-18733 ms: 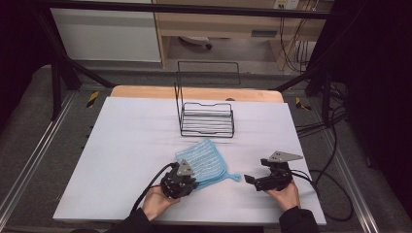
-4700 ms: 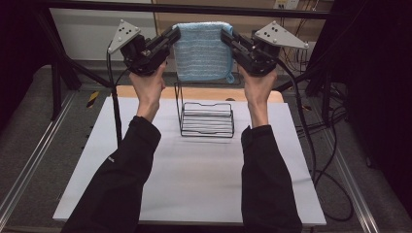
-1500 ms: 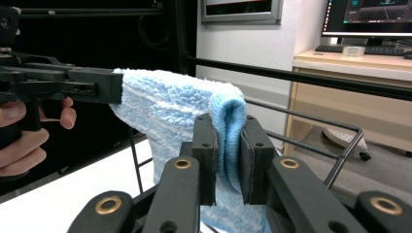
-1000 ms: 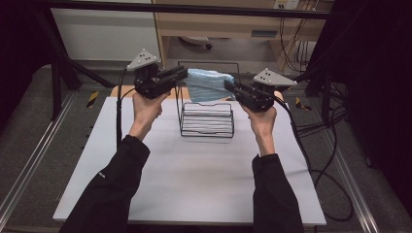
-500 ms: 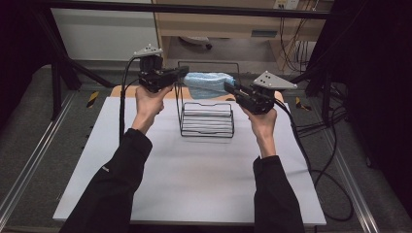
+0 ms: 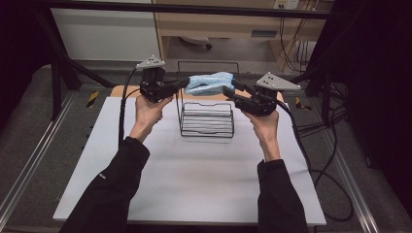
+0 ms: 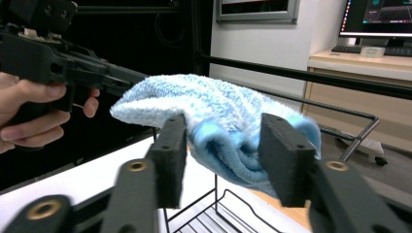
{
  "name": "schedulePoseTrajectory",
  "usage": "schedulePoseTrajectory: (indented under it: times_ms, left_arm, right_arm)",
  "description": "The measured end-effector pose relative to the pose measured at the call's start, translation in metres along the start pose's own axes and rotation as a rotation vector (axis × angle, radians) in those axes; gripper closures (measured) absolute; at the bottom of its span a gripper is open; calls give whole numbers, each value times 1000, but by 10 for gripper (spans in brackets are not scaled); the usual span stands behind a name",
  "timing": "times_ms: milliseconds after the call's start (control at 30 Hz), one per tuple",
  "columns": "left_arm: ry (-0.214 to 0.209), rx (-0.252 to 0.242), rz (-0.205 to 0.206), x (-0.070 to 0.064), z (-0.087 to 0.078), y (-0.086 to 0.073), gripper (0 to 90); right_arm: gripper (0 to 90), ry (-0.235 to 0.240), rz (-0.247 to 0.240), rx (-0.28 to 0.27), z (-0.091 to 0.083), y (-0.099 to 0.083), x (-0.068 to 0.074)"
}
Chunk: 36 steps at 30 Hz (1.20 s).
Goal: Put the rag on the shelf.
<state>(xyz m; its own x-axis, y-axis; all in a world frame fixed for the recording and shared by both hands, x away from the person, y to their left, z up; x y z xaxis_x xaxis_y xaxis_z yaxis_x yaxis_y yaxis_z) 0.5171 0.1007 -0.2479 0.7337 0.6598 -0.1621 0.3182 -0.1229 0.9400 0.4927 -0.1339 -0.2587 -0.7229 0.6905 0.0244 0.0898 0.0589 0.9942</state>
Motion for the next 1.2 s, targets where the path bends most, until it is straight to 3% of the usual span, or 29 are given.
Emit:
schedulePoseTrajectory:
  times_ms: [133,267,333,500,633,800,933,1200]
  left_arm:
    - [6,4,6,0,2,-4,893]
    - [11,16,18,0,3,-7,893]
    - [18,15,28,-1,4,-8,893]
    - [23,20,42,-2,5,-14,894]
    - [22,28,50,-1,6,-19,893]
    - [29,35,66,-1,9,-24,893]
    - [43,40,83,-1,13,-28,893]
    - [43,22,69,0,19,-33,893]
  right_arm:
    - [408,-2,5,-5,-5,4,2]
    - [402,4,3,-23,-8,11,6]
    - [453,7,-3,-19,-8,14,8]
    - [734,5,-4,25,-4,15,11]
    - [886,23,29,121,1,5,8]
    - [900,7,63,179,5,-11,0]
    - [900,-10,70,182,7,-21,-5]
    - [900,-49,46,159,14,-29,-9]
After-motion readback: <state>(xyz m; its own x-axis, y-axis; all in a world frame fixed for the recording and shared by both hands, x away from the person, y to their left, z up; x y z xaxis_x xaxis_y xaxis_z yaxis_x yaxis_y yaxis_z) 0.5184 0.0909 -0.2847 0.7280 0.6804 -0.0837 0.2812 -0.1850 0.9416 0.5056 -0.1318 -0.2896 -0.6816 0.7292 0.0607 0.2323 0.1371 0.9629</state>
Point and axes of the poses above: each handheld gripper's, and its own axes: z roughly forward along the jaws, y roughly out of its top, x roughly to its left, the point moved 5 cm from there along z, roughly forward along the jaws
